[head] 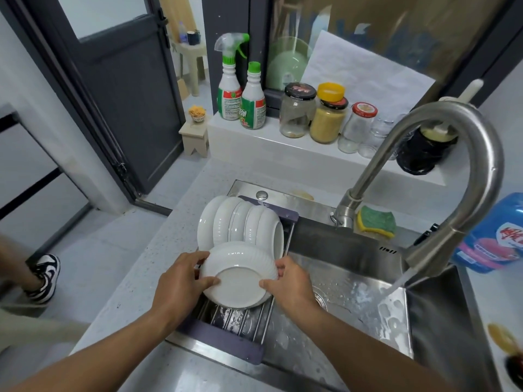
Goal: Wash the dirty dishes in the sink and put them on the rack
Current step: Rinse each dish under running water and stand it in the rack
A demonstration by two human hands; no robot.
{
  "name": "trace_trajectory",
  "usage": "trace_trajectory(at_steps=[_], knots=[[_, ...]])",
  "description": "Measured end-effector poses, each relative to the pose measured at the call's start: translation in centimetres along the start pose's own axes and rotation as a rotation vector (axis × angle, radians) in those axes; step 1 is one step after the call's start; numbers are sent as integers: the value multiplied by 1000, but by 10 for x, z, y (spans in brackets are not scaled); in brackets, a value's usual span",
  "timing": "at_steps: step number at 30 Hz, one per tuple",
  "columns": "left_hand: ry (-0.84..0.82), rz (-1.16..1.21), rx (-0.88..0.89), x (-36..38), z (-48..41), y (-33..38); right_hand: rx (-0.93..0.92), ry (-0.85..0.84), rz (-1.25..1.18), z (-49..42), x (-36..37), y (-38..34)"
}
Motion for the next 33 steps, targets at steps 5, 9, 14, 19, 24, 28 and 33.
trace_trajectory(at_steps=[5, 9, 14, 19, 24, 28, 33], knots=[[-28, -15, -1, 4, -7, 0, -19, -11, 31, 3, 0, -2], [-46, 4, -7, 5, -9, 1, -35, -27, 11, 4, 0, -3], [3, -42, 4, -3, -2, 9, -39, -64, -20, 3, -2, 2], [108, -133, 124, -23, 1, 46, -33, -61, -4, 6, -24, 8], [136, -105, 254, -26, -4, 101, 11, -68, 117, 14, -64, 41], [54, -24, 293, -4, -18, 164, 100, -65, 166, 19, -101, 84], [-51, -67, 314, 40, -47, 245, 224, -90, 160, 27, -133, 135]])
Point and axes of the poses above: each hand's wrist, its own z-axis away from the middle knuckle, its own x-axis out of the palm, y = z × x, the point moved 10 cm from there along -z, towards the middle knuckle, and after that the axes turned 9 degrees about -z, right-handed, at the moved point
